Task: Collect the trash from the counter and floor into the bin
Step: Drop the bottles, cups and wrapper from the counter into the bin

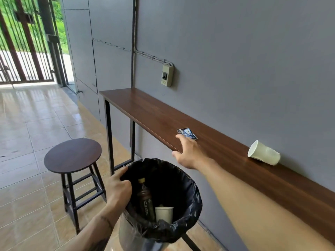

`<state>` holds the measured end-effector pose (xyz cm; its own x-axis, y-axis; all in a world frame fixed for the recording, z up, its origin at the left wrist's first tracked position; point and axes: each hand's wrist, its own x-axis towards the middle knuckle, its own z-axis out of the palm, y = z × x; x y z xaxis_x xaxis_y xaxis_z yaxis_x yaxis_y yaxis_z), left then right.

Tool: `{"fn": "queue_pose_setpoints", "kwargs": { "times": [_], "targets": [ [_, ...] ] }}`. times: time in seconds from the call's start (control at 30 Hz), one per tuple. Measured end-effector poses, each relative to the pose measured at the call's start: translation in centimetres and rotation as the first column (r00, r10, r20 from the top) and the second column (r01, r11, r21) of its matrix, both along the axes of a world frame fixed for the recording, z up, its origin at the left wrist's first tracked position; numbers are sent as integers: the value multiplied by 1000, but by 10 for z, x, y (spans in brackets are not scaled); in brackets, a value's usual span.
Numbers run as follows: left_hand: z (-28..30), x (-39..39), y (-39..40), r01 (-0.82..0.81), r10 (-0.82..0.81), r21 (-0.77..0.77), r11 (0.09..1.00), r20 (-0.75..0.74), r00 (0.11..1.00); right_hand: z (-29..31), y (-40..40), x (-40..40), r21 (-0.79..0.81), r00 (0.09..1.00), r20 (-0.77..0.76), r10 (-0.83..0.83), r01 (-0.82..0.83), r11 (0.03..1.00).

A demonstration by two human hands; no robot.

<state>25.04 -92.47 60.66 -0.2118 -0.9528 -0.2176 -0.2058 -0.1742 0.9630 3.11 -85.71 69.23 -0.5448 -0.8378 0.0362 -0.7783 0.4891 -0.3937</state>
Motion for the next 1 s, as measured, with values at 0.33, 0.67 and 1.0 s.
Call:
{"fn": "queue_pose_setpoints", "kwargs": {
  "times": [0.33, 0.67, 1.0],
  "targets": [
    [-9, -31, -15, -91, 91, -5, 996, 53, 994, -10, -30, -91, 135, 988, -112, -107, 122, 983],
    [-2, -61, -17, -216, 217, -20, 976, 112, 970, -48, -88, -139, 48, 989, -133, -61, 68, 997],
    [-4, -71, -32, -276, 280, -51, 960, 142, 949, -38, -78, -80, -142, 933, -184, 310, -338, 930]
  ]
}}
